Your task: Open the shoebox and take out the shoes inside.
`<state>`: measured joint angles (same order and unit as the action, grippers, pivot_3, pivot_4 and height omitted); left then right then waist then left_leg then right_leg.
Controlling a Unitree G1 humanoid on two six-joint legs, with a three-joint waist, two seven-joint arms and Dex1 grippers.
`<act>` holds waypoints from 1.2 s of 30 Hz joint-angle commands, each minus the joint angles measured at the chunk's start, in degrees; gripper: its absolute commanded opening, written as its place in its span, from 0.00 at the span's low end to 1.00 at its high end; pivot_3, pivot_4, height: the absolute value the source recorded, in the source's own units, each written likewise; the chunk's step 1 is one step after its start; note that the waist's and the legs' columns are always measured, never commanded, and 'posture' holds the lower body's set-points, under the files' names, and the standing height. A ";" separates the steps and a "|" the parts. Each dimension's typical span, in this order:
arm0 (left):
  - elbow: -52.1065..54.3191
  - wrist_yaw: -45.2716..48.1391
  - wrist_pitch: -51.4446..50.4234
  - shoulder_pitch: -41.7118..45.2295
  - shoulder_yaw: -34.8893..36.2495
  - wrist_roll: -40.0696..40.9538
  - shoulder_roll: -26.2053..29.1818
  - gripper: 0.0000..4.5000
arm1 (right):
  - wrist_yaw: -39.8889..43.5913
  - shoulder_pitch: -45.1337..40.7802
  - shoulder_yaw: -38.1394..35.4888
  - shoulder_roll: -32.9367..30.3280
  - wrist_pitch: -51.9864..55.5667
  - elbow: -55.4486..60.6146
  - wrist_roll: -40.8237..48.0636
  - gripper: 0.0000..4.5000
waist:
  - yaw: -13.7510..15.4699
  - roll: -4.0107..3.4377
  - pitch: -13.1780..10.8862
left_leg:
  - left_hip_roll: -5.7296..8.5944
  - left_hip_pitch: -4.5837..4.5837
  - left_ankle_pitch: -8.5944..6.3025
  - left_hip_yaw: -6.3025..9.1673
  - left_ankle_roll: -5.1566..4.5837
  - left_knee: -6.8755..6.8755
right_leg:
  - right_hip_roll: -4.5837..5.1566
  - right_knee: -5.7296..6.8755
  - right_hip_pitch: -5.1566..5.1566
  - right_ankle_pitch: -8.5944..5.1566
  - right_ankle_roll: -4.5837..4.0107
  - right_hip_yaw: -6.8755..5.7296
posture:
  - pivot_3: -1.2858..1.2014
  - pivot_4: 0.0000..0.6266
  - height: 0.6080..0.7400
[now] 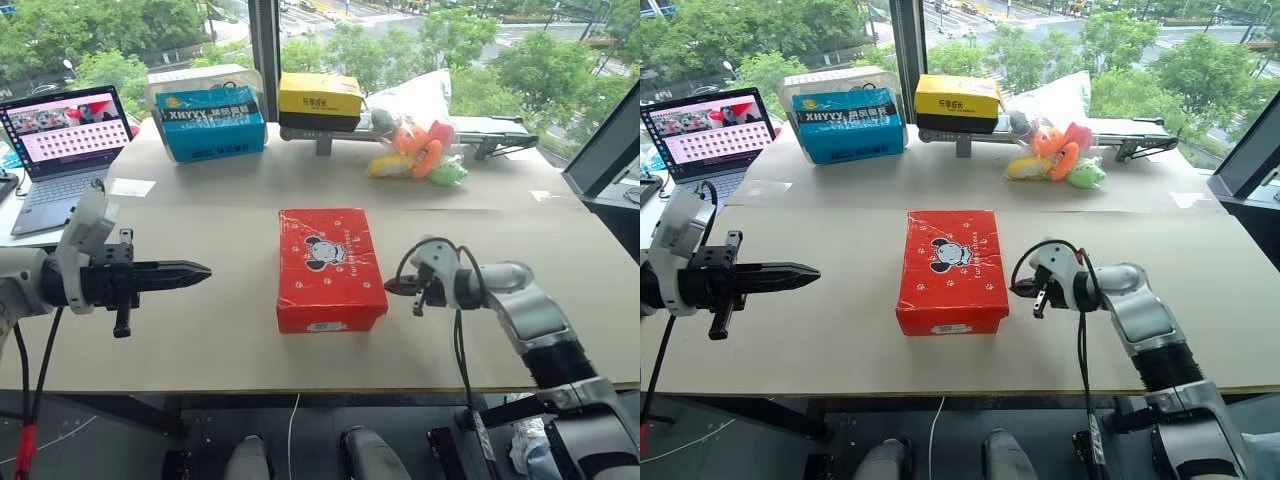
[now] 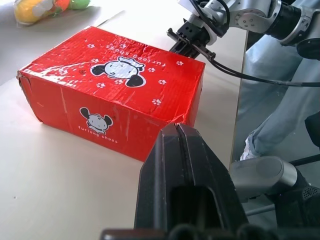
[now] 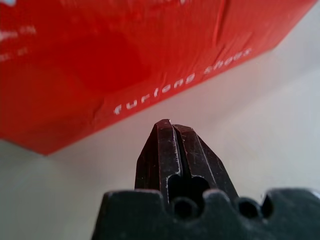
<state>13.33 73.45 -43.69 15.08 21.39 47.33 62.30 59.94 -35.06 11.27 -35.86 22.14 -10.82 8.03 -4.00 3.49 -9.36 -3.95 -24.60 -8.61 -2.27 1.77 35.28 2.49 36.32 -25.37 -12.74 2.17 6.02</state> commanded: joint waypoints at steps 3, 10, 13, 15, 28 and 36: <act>1.01 0.10 1.57 0.59 1.40 0.12 0.38 0.00 | 1.90 -4.76 -3.94 1.46 2.21 1.75 4.79 0.01 | 0.01 -0.01 -0.01 | 0.00 -0.01 0.00 0.00 0.00 0.00 | 0.00 -0.01 0.00 0.11 0.19 0.00 | 0.52 0.24 1.00; 0.98 -0.55 1.64 0.69 1.62 0.05 0.22 0.00 | 1.81 -9.62 -9.58 2.60 10.81 7.68 14.19 0.01 | -0.01 -0.05 -0.03 | -0.01 -0.02 0.00 0.01 0.00 -0.01 | -0.02 0.03 -0.03 0.17 0.32 0.00 | 0.52 0.24 1.00; 1.23 -0.91 1.48 0.78 2.01 0.32 0.24 0.00 | 0.64 -12.35 -9.99 3.78 13.66 11.01 16.78 0.01 | 0.04 -0.05 -0.03 | -0.01 -0.02 0.00 0.02 0.00 -0.01 | -0.02 0.05 -0.03 0.17 0.32 -0.01 | 0.52 0.24 1.00; 1.14 -0.90 1.44 1.10 2.96 0.53 0.91 0.00 | -0.69 -15.36 -8.89 5.54 14.58 12.53 17.33 0.01 | -0.08 -0.06 -0.04 | -0.01 -0.02 0.00 0.02 0.00 0.00 | -0.01 0.05 -0.03 0.17 0.32 -0.02 | 0.52 0.24 1.00; -7.49 1.01 -1.65 7.05 12.81 3.52 9.34 0.00 | -5.70 -26.25 2.05 21.48 7.56 5.44 10.60 0.01 | -0.60 -0.06 -0.07 | -0.07 -0.17 0.02 0.07 0.01 0.04 | -0.09 0.85 -0.67 0.01 0.07 -0.11 | 0.52 0.24 1.00; -8.85 2.63 -2.54 9.40 10.50 4.56 10.74 0.00 | -8.33 -26.32 9.50 32.56 -1.69 -9.92 1.98 0.01 | -0.89 -0.07 -0.07 | -0.08 -0.54 0.11 0.22 0.16 0.04 | -0.09 0.84 -0.82 0.00 0.04 -0.31 | 0.52 0.24 1.00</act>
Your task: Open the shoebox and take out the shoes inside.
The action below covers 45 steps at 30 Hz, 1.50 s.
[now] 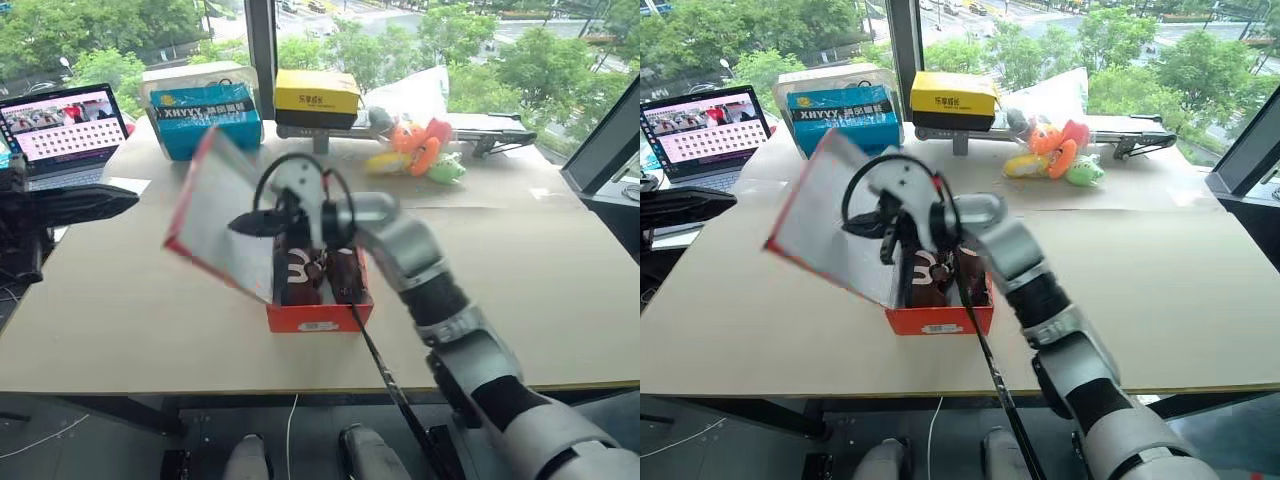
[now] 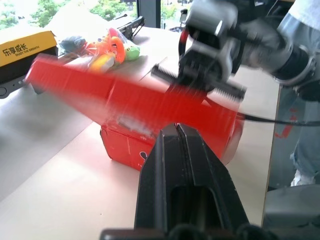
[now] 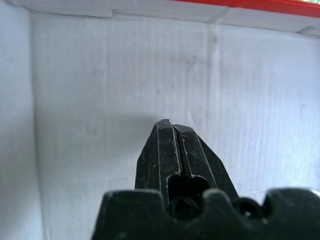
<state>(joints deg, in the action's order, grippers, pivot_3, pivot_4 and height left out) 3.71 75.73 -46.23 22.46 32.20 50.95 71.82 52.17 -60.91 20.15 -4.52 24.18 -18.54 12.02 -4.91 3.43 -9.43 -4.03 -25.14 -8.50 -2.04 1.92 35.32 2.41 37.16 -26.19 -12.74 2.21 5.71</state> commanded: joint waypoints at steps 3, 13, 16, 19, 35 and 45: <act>1.93 0.35 -0.63 2.29 -1.69 1.47 0.51 0.00 | -1.18 0.61 0.57 1.68 -4.68 -4.42 -3.40 0.01 | 0.10 0.02 0.01 | 0.00 -0.09 0.03 0.15 0.06 0.00 | 0.00 -0.02 -0.01 0.02 -0.05 -0.13 | 0.52 0.24 1.00; 7.33 1.25 4.28 -6.25 -6.71 -4.27 -2.09 0.00 | -5.88 2.70 -9.76 -9.20 13.56 11.27 0.65 0.01 | 0.70 0.01 -0.01 | -0.03 -0.11 0.08 0.29 0.13 0.00 | -0.01 0.03 -0.02 0.11 -0.31 -0.29 | 0.52 0.24 1.00; 8.07 0.91 4.52 -6.62 -7.19 -4.26 -3.16 0.00 | -8.66 5.13 -10.69 -11.69 24.79 18.21 1.91 0.06 | 0.76 0.00 -0.01 | -0.03 -0.08 0.08 0.29 0.13 -0.02 | -0.02 0.05 -0.02 0.08 -0.36 -0.29 | 0.52 0.24 1.00; 8.57 0.31 4.19 -6.32 -7.46 -3.83 -3.97 0.00 | -12.63 7.50 -10.85 -13.37 33.77 23.89 1.45 0.24 | 0.89 0.00 -0.01 | -0.03 -0.08 0.08 0.29 0.13 -0.03 | -0.02 0.07 -0.04 0.07 -0.37 -0.29 | 0.52 0.24 1.00; 10.90 -3.52 7.34 -7.31 -14.50 -8.02 -10.31 0.00 | -21.56 11.15 1.38 -21.39 38.49 30.73 -6.47 0.99 | 0.89 0.01 -0.01 | -0.01 -0.10 0.12 0.28 0.15 0.00 | -0.01 0.03 -0.03 -0.02 -0.12 -0.25 | 0.52 0.24 1.00; 12.69 -6.31 5.90 -5.93 -15.62 -7.10 -12.26 0.00 | -21.06 12.73 8.18 -21.11 31.02 19.69 -11.55 0.99 | 0.94 0.07 0.04 | 0.00 -0.05 0.13 0.30 0.13 0.08 | -0.01 0.03 0.07 0.01 -0.07 -0.25 | 0.52 0.24 1.00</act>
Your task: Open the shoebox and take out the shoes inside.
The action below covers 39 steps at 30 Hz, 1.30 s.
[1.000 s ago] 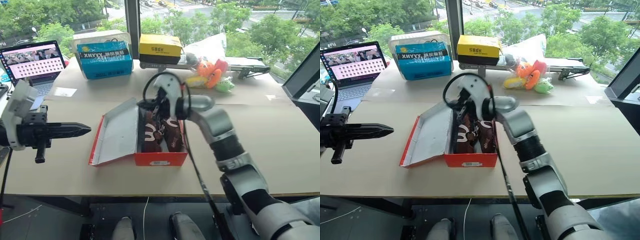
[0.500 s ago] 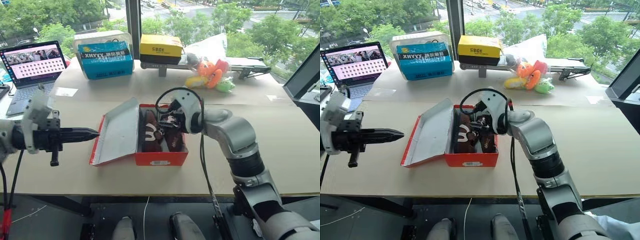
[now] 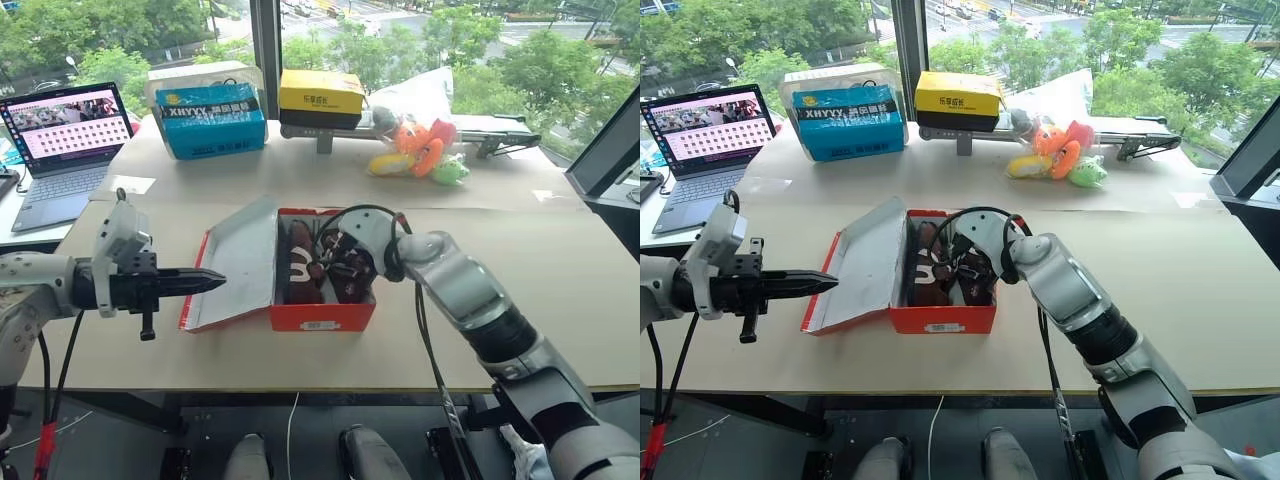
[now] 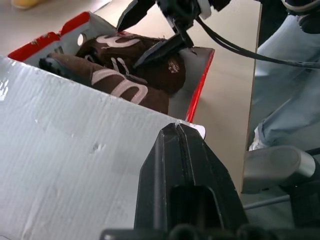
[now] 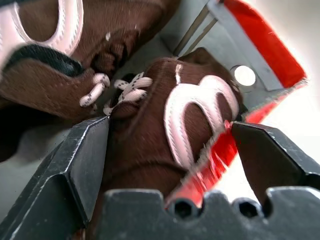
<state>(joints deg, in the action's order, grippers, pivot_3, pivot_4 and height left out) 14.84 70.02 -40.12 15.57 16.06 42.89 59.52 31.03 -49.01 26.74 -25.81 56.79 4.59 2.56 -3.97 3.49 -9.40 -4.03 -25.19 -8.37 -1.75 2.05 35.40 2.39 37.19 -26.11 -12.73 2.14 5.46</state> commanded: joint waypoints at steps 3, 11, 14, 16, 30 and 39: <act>1.85 -1.03 -0.51 1.18 0.61 1.22 -0.19 0.00 | 1.08 0.47 2.25 1.83 -2.53 -6.52 -2.55 0.99 | 0.00 0.02 0.03 | -0.01 0.00 0.00 0.01 0.00 0.26 | 0.00 0.01 0.09 0.05 0.06 0.00 | 0.52 0.24 1.00; 2.68 -2.19 -1.40 1.78 0.83 1.96 -0.33 0.00 | 3.37 0.71 1.61 3.30 -1.84 -8.46 -3.08 0.77 | 0.04 0.19 0.16 | -0.02 0.62 -0.02 0.02 0.02 0.49 | 0.04 -0.12 0.93 -0.14 -0.34 -0.03 | 0.52 0.24 1.00; 2.99 -2.55 -1.71 1.93 0.74 2.13 -0.42 0.00 | 4.14 0.94 1.86 3.13 -1.70 -7.82 -3.36 0.55 | -0.01 0.19 0.16 | -0.03 0.67 -0.02 0.03 0.02 0.43 | 0.04 -0.12 0.93 -0.17 -0.38 -0.03 | 0.52 0.24 1.00; 3.23 -2.90 -1.87 2.18 0.69 2.41 -0.50 0.00 | 4.57 1.04 2.00 3.10 -1.53 -7.47 -3.48 0.42 | 0.00 0.19 0.16 | -0.03 0.68 -0.02 0.03 0.01 0.41 | 0.04 -0.12 0.93 -0.17 -0.38 -0.03 | 0.52 0.24 1.00; 3.06 -3.82 -2.13 4.75 -1.15 2.65 -1.13 0.00 | 3.26 -0.86 -1.35 5.15 0.81 -6.17 -4.43 0.00 | -0.18 0.20 0.16 | -0.03 0.80 -0.02 0.02 0.02 0.37 | 0.04 -0.11 0.98 -0.18 -0.40 -0.03 | 0.52 0.24 1.00; 1.97 -3.31 -1.47 5.48 -2.30 1.85 -1.30 0.00 | 2.31 -5.78 -12.95 8.56 12.94 2.35 1.24 0.00 | 0.01 0.09 0.07 | -0.03 0.31 -0.02 0.02 0.01 0.34 | 0.04 -0.10 0.51 -0.17 -0.39 -0.03 | 0.52 0.24 1.00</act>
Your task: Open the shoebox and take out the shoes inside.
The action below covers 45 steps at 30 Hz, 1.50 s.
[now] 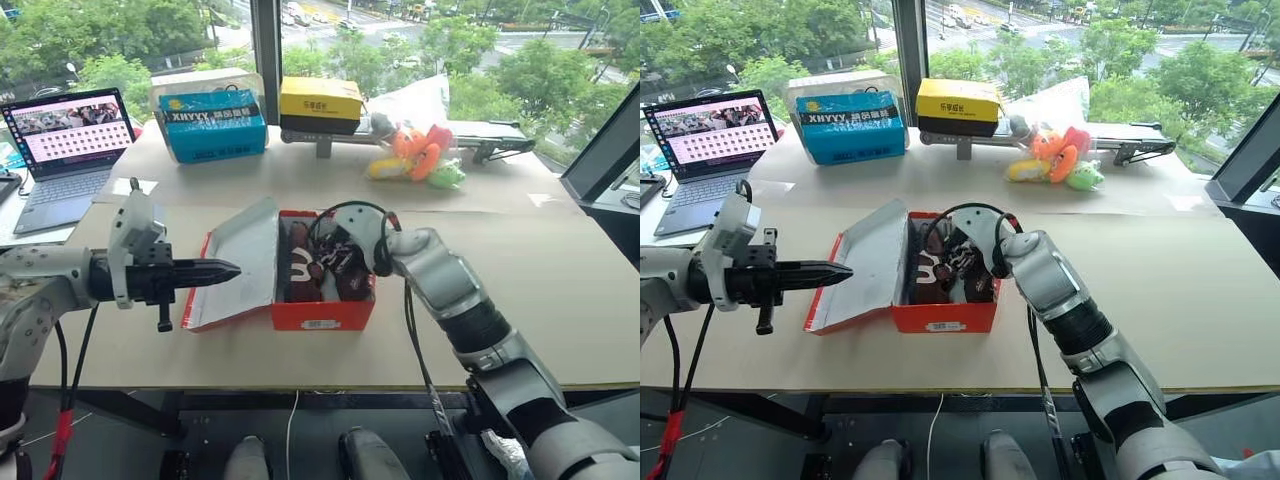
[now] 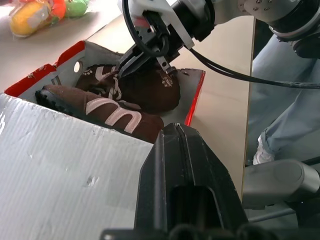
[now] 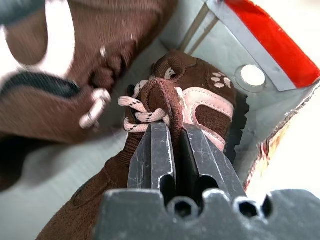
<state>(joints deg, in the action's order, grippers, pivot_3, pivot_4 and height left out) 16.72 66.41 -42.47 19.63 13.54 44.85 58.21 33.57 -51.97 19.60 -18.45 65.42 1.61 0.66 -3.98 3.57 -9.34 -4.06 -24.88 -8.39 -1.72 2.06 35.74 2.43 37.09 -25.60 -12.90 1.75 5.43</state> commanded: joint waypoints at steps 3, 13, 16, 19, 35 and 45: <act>-0.30 0.53 1.16 1.69 -0.16 -0.39 -0.05 0.00 | -0.54 -3.37 -9.45 2.29 7.79 6.91 5.79 0.00 | 0.03 0.00 0.00 | 0.00 -0.53 0.01 0.00 -0.01 0.01 | -0.01 0.06 -0.55 0.29 0.47 0.00 | 0.52 0.24 1.00; -1.29 1.54 1.92 2.94 -1.34 -1.29 -0.22 0.00 | -3.74 -2.85 -16.65 2.61 9.97 6.61 10.11 0.00 | 0.07 -0.03 -0.02 | 0.01 -0.67 0.01 0.00 -0.01 0.01 | -0.02 0.01 -0.63 0.28 0.52 0.00 | 0.52 0.24 1.00; -1.66 2.02 2.19 3.27 -1.62 -1.68 -0.24 0.00 | -5.43 -2.81 -23.72 6.77 11.57 5.64 13.65 0.00 | 0.02 -0.03 -0.02 | 0.01 -0.67 0.01 0.00 -0.01 0.04 | -0.01 0.01 -0.61 0.29 0.53 0.00 | 0.52 0.24 1.00; -1.93 2.42 2.42 3.50 -1.85 -2.18 -0.29 0.00 | -7.06 -2.57 -29.14 9.98 11.71 4.72 16.07 0.00 | -0.03 -0.03 -0.02 | 0.01 -0.66 0.01 0.00 -0.01 0.03 | -0.02 0.02 -0.62 0.30 0.54 0.00 | 0.52 0.24 1.00; -2.68 3.17 2.26 4.05 -2.20 -2.91 -0.15 0.00 | -12.28 -3.66 -45.30 12.82 14.28 5.61 27.29 0.00 | -0.04 -0.17 -0.11 | 0.01 -0.67 0.01 0.02 -0.01 0.03 | -0.02 0.01 -0.60 0.32 0.56 0.00 | 0.52 0.24 1.00; -3.06 3.27 2.39 4.24 -2.41 -3.06 -0.36 0.00 | -16.82 -6.72 -52.97 2.21 12.58 2.98 27.40 0.00 | 0.12 -0.32 -0.22 | 0.02 -0.66 0.01 0.03 -0.02 0.02 | -0.02 -0.02 -0.57 0.32 0.57 0.01 | 0.52 0.24 1.00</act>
<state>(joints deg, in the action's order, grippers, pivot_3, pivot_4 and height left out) 12.90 69.40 -41.18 22.70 10.25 41.66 57.78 17.91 -59.18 -32.49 -13.73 82.79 5.51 29.78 -3.85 3.25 -9.55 -4.02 -25.55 -8.38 -1.69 2.05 35.77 2.43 37.05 -26.15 -12.59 2.32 5.43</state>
